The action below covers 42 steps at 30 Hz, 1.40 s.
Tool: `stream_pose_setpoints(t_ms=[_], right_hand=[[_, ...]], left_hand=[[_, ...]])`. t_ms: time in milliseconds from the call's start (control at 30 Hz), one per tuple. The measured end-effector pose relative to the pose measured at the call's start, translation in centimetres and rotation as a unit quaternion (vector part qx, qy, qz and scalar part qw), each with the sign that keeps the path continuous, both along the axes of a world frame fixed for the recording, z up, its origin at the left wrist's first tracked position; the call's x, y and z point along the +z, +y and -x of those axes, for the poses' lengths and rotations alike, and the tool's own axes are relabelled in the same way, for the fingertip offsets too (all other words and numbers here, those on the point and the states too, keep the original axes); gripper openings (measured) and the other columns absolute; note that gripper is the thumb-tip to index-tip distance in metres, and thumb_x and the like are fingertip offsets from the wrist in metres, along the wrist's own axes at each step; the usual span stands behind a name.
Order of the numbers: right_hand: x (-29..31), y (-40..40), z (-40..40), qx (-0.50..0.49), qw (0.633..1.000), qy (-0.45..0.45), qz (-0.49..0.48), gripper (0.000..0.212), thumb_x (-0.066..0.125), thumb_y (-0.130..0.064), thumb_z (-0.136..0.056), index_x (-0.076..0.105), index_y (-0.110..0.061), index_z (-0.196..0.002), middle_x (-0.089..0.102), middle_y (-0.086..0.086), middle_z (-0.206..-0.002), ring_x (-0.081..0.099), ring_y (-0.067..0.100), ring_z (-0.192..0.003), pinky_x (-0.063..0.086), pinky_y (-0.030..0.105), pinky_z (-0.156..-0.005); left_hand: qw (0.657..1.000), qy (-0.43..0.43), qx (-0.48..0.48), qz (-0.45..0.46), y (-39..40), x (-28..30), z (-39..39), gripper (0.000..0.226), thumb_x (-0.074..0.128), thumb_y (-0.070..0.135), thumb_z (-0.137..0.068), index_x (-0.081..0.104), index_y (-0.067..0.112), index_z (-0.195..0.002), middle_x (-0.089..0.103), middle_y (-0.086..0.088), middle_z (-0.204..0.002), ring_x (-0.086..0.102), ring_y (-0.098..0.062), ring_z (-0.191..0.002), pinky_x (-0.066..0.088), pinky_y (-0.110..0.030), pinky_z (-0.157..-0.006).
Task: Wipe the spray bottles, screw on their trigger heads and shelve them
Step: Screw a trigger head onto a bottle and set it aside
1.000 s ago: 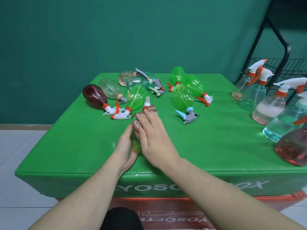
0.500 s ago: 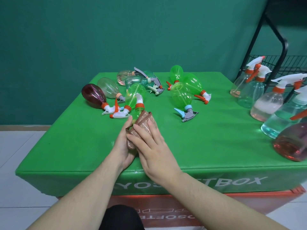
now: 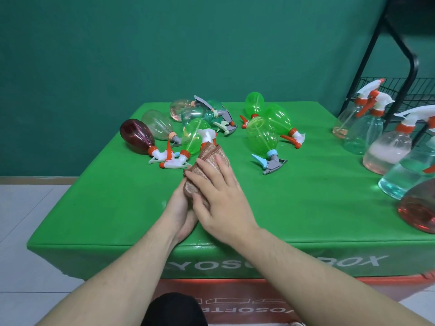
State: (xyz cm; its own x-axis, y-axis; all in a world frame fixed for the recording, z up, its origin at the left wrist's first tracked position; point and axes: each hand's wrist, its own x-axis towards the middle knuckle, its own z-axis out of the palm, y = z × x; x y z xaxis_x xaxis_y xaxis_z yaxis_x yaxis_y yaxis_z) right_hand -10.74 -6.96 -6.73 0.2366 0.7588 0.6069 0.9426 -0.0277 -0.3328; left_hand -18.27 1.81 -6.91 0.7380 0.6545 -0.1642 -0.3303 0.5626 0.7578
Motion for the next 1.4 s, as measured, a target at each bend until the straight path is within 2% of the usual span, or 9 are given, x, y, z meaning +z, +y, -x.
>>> stream_pose_setpoints(t_ms=[100,167,267,367,467,667,933,1167,1400], right_hand=[[1.1,1.0,-0.6,-0.003,0.999,0.045,0.018,0.048,0.043,-0.036,-0.100,0.051,-0.027,-0.146,0.033,-0.002,-0.162,0.016,0.026,-0.154,0.019,0.047,-0.124],[2.3,1.8,-0.9,-0.006,0.993,0.112,0.038,0.048,0.045,-0.036,-0.101,0.047,-0.028,-0.149,0.024,-0.001,-0.166,0.014,0.025,-0.155,0.016,0.045,-0.126],[3.8,2.9,-1.2,-0.024,0.978,0.195,0.073,0.051,0.044,-0.037,-0.103,0.038,-0.030,-0.153,0.011,-0.003,-0.169,0.008,0.022,-0.155,0.014,0.045,-0.126],[4.2,3.3,-1.1,-0.028,0.971,0.225,0.077,0.051,0.043,-0.037,-0.104,0.038,-0.029,-0.154,0.012,-0.004,-0.169,0.015,0.017,-0.153,0.018,0.040,-0.125],[3.5,2.9,-0.7,-0.022,0.978,0.193,0.070,0.050,0.041,-0.038,-0.105,0.040,-0.026,-0.153,0.018,-0.001,-0.168,0.020,0.018,-0.152,0.021,0.037,-0.124],[0.5,1.2,0.4,0.004,0.996,0.070,0.047,0.051,0.031,-0.039,-0.105,0.039,-0.025,-0.154,0.024,0.002,-0.165,0.012,0.026,-0.155,0.020,0.050,-0.123],[-1.7,-1.2,0.8,0.038,0.998,-0.038,0.035,0.052,0.041,-0.021,-0.099,0.042,-0.023,-0.151,0.027,0.001,-0.164,0.008,0.032,-0.155,0.020,0.057,-0.122],[-2.4,-2.1,1.3,0.031,0.999,-0.025,0.026,0.051,0.046,-0.024,-0.101,0.042,-0.027,-0.152,0.025,-0.001,-0.165,0.003,0.028,-0.156,0.021,0.055,-0.122],[-1.3,-0.3,1.5,-0.009,1.000,0.025,0.011,0.048,0.044,-0.038,-0.103,0.042,-0.034,-0.151,0.026,-0.004,-0.165,0.003,0.022,-0.156,0.022,0.052,-0.122]], left_hand=[[1.000,-0.010,-0.004,-0.002,-0.1,0.3,0.0,0.036,0.038,0.029,-0.111,0.066,0.015,-0.128,0.075,-0.007,-0.122,0.074,-0.016,-0.106,0.062,-0.031,-0.081],[1.000,-0.004,-0.013,-0.007,0.0,0.4,0.3,0.038,0.040,0.035,-0.110,0.066,0.018,-0.131,0.073,-0.008,-0.126,0.071,-0.020,-0.111,0.060,-0.043,-0.094],[1.000,0.000,-0.026,0.004,0.4,0.1,0.3,0.045,0.041,0.044,-0.109,0.064,0.020,-0.139,0.067,-0.011,-0.138,0.058,-0.031,-0.130,0.038,-0.055,-0.117],[1.000,0.003,-0.013,0.014,0.5,-0.1,0.2,0.046,0.040,0.046,-0.108,0.065,0.019,-0.137,0.068,-0.011,-0.136,0.057,-0.032,-0.128,0.033,-0.056,-0.121],[1.000,0.000,-0.009,0.012,0.5,0.0,0.3,0.046,0.038,0.046,-0.109,0.065,0.021,-0.136,0.069,-0.009,-0.134,0.064,-0.027,-0.120,0.042,-0.052,-0.112],[0.999,-0.001,0.030,0.012,0.3,0.4,0.3,0.049,0.041,0.046,-0.109,0.065,0.012,-0.135,0.070,-0.009,-0.133,0.069,-0.020,-0.119,0.058,-0.032,-0.097],[1.000,0.000,0.010,0.027,0.0,0.6,0.5,0.053,0.057,0.056,-0.089,0.085,0.011,-0.093,0.077,-0.015,-0.111,0.076,-0.025,-0.096,0.062,-0.036,-0.087],[0.999,0.026,-0.010,0.033,0.0,0.5,0.7,0.060,0.058,0.062,-0.092,0.081,0.008,-0.105,0.075,-0.019,-0.116,0.074,-0.030,-0.101,0.059,-0.041,-0.096],[1.000,0.005,0.002,0.019,0.5,-0.1,0.3,0.059,0.049,0.053,-0.103,0.065,0.006,-0.136,0.067,-0.018,-0.134,0.064,-0.032,-0.126,0.046,-0.045,-0.113]])
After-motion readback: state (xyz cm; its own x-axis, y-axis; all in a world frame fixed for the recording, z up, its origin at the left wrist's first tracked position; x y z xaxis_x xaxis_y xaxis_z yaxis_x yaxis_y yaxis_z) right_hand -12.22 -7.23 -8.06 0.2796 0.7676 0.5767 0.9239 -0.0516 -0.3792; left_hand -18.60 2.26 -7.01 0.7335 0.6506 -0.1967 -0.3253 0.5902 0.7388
